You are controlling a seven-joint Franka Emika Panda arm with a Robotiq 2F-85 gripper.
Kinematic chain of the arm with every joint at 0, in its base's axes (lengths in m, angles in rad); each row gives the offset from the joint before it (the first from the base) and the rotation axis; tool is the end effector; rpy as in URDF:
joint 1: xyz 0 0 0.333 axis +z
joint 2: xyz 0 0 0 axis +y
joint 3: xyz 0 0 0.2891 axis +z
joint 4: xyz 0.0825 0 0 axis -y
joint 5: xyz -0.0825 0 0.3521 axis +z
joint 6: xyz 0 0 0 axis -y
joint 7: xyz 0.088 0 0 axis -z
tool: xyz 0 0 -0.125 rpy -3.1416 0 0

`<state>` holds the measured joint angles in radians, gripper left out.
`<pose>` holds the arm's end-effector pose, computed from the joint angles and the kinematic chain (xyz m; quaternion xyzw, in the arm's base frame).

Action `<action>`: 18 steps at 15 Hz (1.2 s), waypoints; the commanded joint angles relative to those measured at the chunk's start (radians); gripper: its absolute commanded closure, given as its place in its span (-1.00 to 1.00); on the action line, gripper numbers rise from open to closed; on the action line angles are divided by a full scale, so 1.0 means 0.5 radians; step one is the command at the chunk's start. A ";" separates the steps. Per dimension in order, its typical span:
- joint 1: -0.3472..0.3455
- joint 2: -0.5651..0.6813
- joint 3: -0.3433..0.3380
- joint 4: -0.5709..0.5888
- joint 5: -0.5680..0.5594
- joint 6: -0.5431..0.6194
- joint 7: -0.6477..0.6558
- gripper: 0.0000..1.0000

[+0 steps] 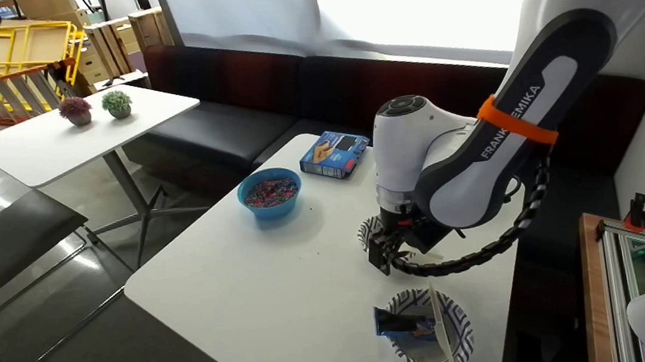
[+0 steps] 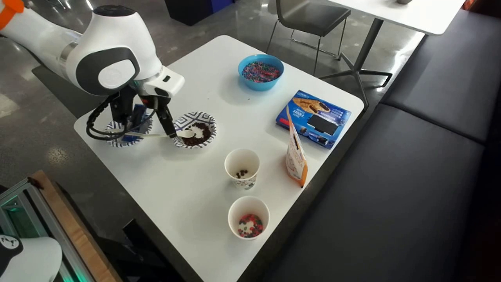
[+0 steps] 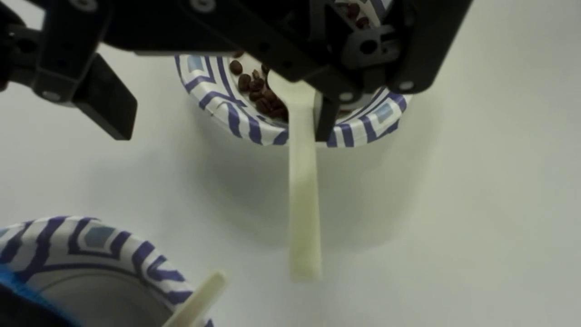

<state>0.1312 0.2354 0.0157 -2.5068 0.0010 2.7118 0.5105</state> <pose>0.4399 0.0655 0.1750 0.9833 -0.1814 -0.0150 0.0030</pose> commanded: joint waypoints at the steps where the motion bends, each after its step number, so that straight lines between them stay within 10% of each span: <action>1: -0.017 0.010 0.016 0.015 0.133 -0.061 -0.087 -1.00; 18: 0.149 0.087 -0.143 0.089 -0.252 -0.079 0.036 -1.00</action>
<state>0.1550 0.2619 -0.0201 -2.4924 -0.0458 2.7023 0.4672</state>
